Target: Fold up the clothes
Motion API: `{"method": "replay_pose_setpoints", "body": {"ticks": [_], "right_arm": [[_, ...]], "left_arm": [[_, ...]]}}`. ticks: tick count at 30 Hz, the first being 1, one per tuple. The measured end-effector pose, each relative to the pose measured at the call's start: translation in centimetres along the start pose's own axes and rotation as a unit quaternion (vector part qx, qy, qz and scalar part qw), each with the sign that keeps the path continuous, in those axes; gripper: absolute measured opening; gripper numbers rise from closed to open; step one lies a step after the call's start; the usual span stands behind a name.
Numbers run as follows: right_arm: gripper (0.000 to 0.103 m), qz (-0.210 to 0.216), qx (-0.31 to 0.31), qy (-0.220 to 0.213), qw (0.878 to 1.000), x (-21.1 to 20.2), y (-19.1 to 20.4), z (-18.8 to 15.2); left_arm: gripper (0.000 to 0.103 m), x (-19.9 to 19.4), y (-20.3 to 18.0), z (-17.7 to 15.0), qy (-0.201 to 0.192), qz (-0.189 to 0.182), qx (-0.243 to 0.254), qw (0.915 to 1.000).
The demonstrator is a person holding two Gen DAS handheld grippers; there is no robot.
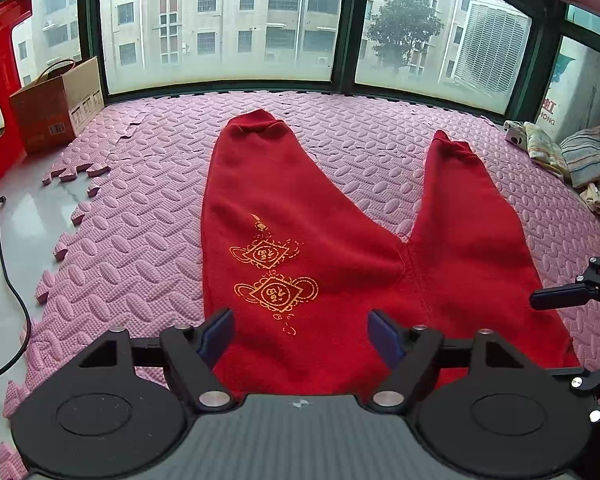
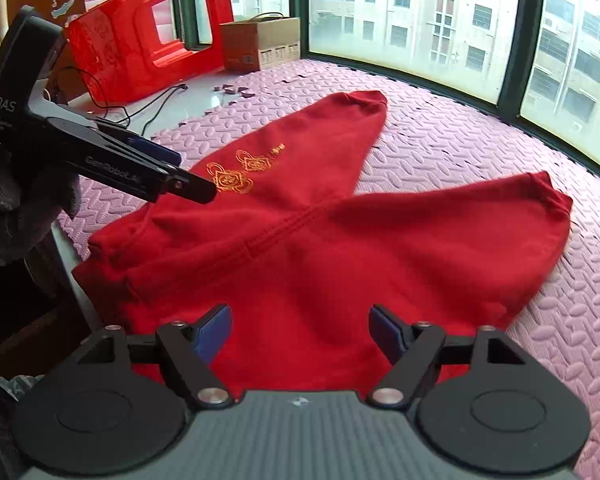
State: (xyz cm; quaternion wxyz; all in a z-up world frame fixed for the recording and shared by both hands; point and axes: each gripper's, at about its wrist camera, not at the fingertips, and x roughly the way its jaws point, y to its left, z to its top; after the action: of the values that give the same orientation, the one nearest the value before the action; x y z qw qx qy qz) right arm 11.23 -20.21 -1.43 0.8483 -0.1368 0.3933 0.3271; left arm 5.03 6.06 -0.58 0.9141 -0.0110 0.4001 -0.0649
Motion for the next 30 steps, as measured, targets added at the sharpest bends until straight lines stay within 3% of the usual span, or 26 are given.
{"method": "replay_pose_setpoints", "body": {"ticks": [5,10,16,21,24,28,30], "right_arm": [[0.079,0.000,0.038,0.014,0.999,-1.1,-1.5,-3.0],[0.079,0.010,0.054,-0.004,0.998,-1.8,-3.0,-2.0],[0.079,-0.038,0.070,-0.036,0.996,0.4,-7.8,1.0],[0.078,-0.049,0.097,-0.038,0.993,3.8,-12.2,2.7],[0.078,-0.062,0.104,-0.024,0.992,5.4,-13.8,2.6],[0.076,-0.112,0.132,0.010,0.985,6.4,-16.2,1.1],[0.074,-0.119,0.134,0.003,0.984,6.0,-16.6,0.9]], "left_arm": [[0.080,-0.3,-1.4,-0.9,0.004,-0.001,0.008,1.0000],[0.083,-1.1,-2.9,-0.6,-0.008,-0.007,0.026,0.9996],[0.083,-1.4,-5.4,-0.1,-0.023,-0.035,0.050,0.9979],[0.080,-0.8,-8.1,-0.5,-0.014,-0.079,0.081,0.9934],[0.076,-0.4,-9.4,-0.7,-0.010,-0.103,0.096,0.9899],[0.076,-0.3,-10.4,-0.8,-0.008,-0.125,0.109,0.9862],[0.076,-0.2,-10.7,-0.8,-0.006,-0.138,0.114,0.9838]]}}
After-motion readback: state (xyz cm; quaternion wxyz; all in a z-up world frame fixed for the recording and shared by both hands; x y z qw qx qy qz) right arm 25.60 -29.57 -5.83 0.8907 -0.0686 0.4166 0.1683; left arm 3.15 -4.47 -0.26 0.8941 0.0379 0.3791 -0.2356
